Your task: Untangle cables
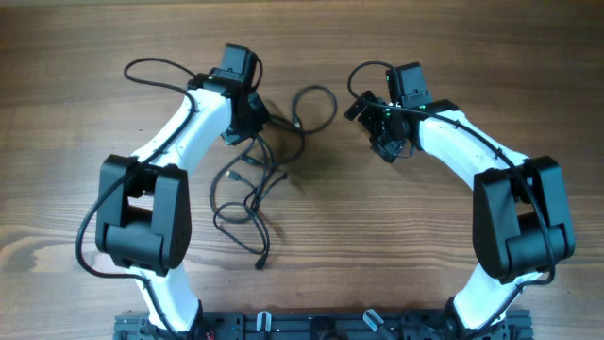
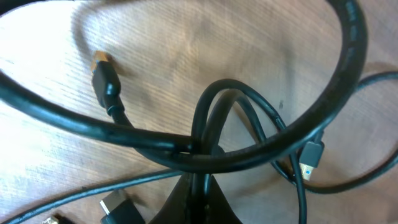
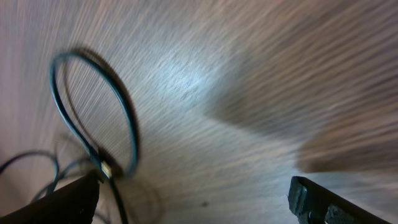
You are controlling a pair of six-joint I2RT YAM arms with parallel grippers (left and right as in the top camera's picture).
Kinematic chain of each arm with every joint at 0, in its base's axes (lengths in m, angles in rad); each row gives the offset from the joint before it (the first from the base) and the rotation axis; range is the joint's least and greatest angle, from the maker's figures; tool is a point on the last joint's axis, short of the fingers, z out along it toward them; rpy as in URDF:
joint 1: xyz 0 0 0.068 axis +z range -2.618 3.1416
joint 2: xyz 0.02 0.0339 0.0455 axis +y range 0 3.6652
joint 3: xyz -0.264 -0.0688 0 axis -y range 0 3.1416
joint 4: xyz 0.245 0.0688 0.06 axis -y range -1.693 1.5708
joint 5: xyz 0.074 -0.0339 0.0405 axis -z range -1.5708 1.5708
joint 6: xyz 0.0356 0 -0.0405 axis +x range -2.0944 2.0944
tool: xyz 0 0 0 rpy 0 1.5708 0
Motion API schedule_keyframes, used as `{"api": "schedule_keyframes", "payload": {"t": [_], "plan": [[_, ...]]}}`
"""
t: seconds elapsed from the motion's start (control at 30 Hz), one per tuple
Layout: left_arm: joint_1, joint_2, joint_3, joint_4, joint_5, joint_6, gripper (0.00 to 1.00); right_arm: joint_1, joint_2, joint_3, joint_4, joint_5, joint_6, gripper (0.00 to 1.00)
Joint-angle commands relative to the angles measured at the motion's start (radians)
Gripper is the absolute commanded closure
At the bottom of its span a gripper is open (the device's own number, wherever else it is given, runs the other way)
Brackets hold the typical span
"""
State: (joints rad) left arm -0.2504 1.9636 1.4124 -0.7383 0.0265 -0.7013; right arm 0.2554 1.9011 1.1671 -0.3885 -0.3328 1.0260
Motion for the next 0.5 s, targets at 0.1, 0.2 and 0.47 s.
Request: {"api": "schedule_keyframes", "payload": {"t": [0.1,0.2,0.47], "plan": [[0.023,0.011,-0.006,0.013,-0.036,0.021,0.96,0.050,-0.020,0.003,-0.006,-0.222,-0.094,0.00],[0.023,0.011,-0.006,0.011,-0.036,0.020,0.96,0.109,-0.020,0.003,-0.026,-0.172,-0.158,0.00],[0.024,0.011,-0.006,0.009,-0.036,0.020,0.96,0.227,-0.020,0.003,-0.025,-0.107,0.021,0.00]]}}
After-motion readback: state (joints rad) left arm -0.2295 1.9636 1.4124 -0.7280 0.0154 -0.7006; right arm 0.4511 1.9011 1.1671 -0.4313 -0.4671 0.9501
